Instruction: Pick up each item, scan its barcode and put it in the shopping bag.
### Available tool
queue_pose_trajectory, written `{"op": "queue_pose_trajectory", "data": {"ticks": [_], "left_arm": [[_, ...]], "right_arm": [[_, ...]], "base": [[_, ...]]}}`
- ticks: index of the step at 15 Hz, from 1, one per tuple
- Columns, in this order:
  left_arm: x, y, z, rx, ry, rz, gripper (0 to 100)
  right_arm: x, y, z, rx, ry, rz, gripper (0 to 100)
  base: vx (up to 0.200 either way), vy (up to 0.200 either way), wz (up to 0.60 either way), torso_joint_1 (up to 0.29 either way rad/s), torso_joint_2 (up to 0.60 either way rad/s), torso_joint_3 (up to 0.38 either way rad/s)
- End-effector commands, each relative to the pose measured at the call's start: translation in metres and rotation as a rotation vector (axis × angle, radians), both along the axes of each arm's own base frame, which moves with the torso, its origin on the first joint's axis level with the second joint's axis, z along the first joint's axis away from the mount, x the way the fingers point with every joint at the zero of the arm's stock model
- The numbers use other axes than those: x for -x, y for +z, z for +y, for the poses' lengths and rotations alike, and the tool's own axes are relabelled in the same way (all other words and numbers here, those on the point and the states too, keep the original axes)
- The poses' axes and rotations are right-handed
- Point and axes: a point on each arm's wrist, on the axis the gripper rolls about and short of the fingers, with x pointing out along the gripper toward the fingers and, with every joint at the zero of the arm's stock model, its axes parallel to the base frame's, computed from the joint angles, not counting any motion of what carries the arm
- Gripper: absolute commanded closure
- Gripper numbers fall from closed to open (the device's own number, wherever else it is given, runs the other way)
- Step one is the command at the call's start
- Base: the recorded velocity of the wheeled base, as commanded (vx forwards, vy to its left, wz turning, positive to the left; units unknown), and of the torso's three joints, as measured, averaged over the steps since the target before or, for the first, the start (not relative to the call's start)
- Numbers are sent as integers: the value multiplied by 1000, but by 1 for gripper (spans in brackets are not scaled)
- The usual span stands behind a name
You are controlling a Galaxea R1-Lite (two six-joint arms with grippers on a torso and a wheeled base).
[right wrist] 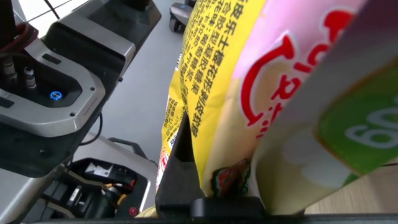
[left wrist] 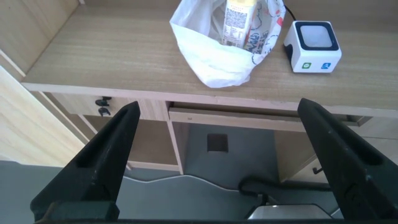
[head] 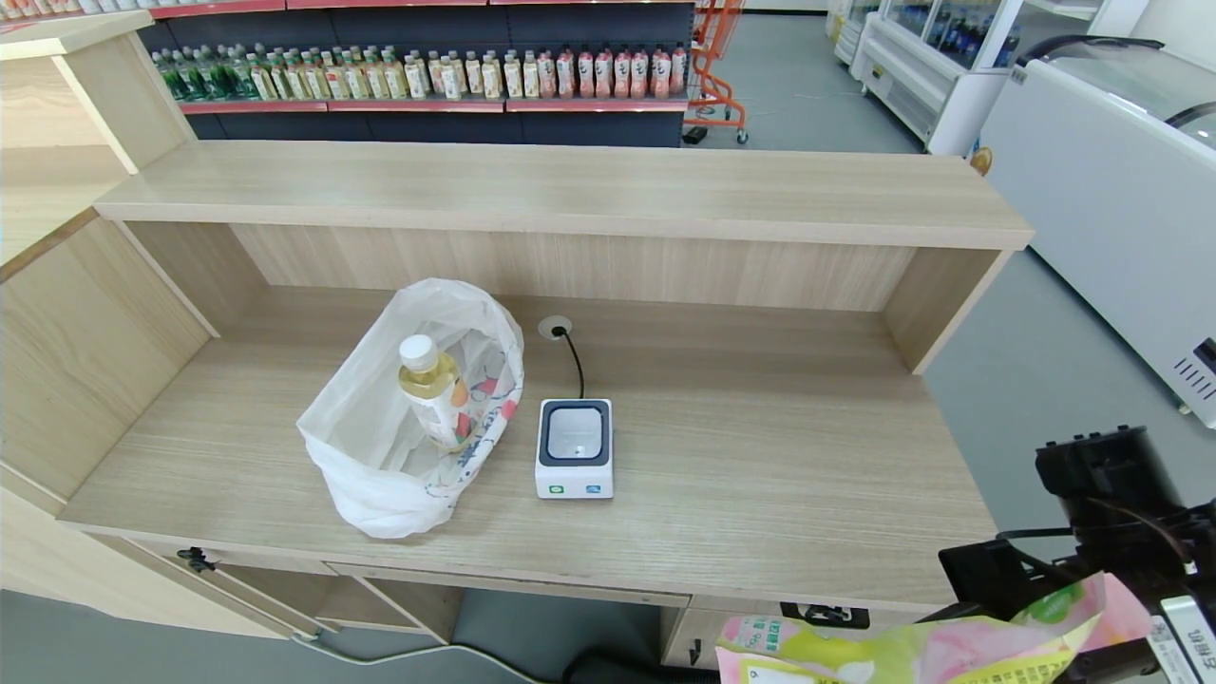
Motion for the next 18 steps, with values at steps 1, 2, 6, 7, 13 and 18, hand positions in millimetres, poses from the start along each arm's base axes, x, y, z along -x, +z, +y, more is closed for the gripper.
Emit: {"op": "queue_pose_trajectory", "data": {"ticks": [1, 2, 6, 7, 13, 18], "left_arm": [[0, 0, 0, 0, -1, 1, 0], [0, 0, 0, 0, -1, 1, 0], [0, 0, 0, 0, -1, 1, 0], [0, 0, 0, 0, -1, 1, 0], [0, 0, 0, 0, -1, 1, 0], [0, 0, 0, 0, -1, 1, 0]], "right_arm": [[0, 1, 0, -1, -2, -2, 100], [0, 4, -1, -1, -10, -7, 100], [11, 45, -62, 11, -552, 348, 100], [16, 51, -69, -10, -675, 475, 100], [16, 93, -35, -285, -1173, 1084, 100], [-27, 107, 24, -450, -1518, 1507, 100]], "base": [[0, 0, 0, 0, 0, 0], [0, 0, 0, 0, 0, 0], [0, 0, 0, 0, 0, 0], [0, 0, 0, 0, 0, 0], [0, 0, 0, 0, 0, 0], [0, 0, 0, 0, 0, 0]]}}
